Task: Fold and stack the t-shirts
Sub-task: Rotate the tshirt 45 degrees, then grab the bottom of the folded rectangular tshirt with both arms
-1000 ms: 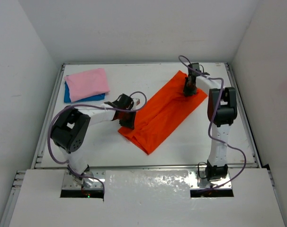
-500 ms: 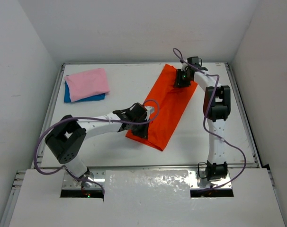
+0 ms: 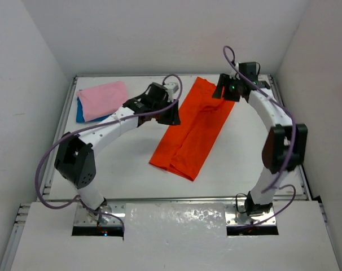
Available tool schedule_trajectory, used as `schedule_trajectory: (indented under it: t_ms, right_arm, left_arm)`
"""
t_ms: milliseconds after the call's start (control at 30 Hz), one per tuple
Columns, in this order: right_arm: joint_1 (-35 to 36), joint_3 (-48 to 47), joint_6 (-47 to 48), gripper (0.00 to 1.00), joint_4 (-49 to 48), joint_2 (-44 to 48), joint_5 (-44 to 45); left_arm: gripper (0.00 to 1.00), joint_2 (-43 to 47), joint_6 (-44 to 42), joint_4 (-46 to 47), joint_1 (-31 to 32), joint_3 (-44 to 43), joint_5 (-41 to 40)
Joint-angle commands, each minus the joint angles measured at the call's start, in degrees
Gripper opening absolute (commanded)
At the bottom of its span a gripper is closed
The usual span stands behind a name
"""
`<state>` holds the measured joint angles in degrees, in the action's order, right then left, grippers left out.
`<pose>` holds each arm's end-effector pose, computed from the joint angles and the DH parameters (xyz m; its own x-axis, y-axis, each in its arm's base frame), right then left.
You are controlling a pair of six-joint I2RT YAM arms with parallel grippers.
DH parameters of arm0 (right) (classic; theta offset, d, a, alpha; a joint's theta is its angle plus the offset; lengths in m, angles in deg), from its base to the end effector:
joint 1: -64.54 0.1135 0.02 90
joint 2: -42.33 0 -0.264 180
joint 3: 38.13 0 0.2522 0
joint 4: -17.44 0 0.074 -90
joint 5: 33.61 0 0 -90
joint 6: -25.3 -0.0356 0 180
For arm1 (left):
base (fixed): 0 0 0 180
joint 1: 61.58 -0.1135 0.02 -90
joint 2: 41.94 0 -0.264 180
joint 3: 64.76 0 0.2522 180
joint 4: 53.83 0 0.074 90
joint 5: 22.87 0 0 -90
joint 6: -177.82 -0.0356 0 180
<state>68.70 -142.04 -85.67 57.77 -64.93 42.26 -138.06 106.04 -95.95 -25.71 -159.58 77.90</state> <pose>0.4268 0.0398 0.2759 -0.7314 0.2948 -0.6150 0.0164 0.9091 0.4163 0.3036 -0.2277 0.2954 -0.7434 0.1585 -0.6498 0.4771 0.8065 -0.3491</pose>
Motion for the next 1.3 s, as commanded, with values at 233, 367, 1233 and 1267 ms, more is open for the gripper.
schedule_trajectory:
  t_ms: [233,367,1233,1267]
  right_arm:
    - [6.8,49.6,-15.8,0.62,-8.2,34.7,-1.3]
    - [10.9,59.6,-20.3,0.62,-13.8,41.4,-2.2]
    - [30.7,79.7,-40.1,0.64,-39.7,39.3,5.8]
    - [31.0,80.0,-40.7,0.64,-41.2,39.1,5.8]
  left_arm:
    - [0.39,1.8,-4.9,-4.4,-11.2,12.3,-0.2]
    - [0.42,4.8,-5.0,-1.5,-12.7,18.8,2.1]
    - [0.44,5.4,-3.7,9.3,-13.1,35.6,8.0]
    - [0.44,5.2,-3.6,9.6,-13.1,35.6,8.0]
